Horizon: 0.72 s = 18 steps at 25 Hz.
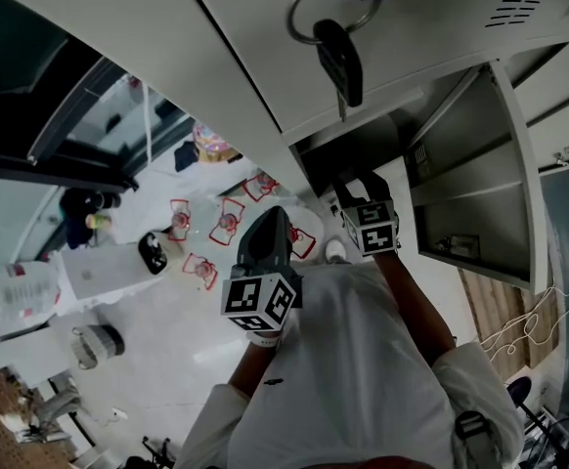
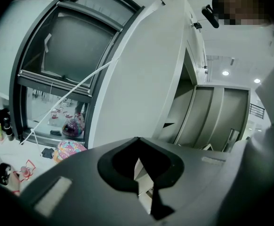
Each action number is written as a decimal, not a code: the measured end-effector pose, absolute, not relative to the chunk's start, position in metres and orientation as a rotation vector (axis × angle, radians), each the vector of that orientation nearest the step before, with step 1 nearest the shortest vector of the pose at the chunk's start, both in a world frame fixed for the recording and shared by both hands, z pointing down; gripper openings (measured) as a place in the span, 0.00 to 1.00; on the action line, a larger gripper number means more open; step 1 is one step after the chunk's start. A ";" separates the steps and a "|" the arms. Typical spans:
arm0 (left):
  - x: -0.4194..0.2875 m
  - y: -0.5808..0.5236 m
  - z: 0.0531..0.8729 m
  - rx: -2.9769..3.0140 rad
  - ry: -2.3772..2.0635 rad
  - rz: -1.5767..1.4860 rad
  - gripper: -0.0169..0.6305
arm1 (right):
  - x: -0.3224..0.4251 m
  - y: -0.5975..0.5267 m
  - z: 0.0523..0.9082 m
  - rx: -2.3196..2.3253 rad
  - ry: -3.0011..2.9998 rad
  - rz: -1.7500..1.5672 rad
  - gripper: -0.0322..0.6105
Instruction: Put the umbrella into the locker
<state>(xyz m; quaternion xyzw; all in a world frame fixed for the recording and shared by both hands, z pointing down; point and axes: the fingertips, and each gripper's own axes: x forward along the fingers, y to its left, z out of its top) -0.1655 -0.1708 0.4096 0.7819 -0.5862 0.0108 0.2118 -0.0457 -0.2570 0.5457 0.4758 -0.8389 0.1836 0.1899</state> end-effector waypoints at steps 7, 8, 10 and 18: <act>-0.167 -0.173 0.409 2.181 -1.627 0.034 0.05 | -0.034 -0.237 0.494 1.390 -2.430 0.428 0.34; -0.167 -0.173 0.409 2.181 -1.626 0.035 0.05 | -0.033 -0.234 0.487 1.395 -2.441 0.407 0.34; -0.167 -0.173 0.409 2.184 -1.625 0.036 0.05 | -0.033 -0.229 0.472 1.404 -2.464 0.364 0.34; -0.164 -0.173 0.409 2.193 -1.616 0.020 0.05 | -0.022 -0.214 0.432 1.444 -2.516 0.260 0.31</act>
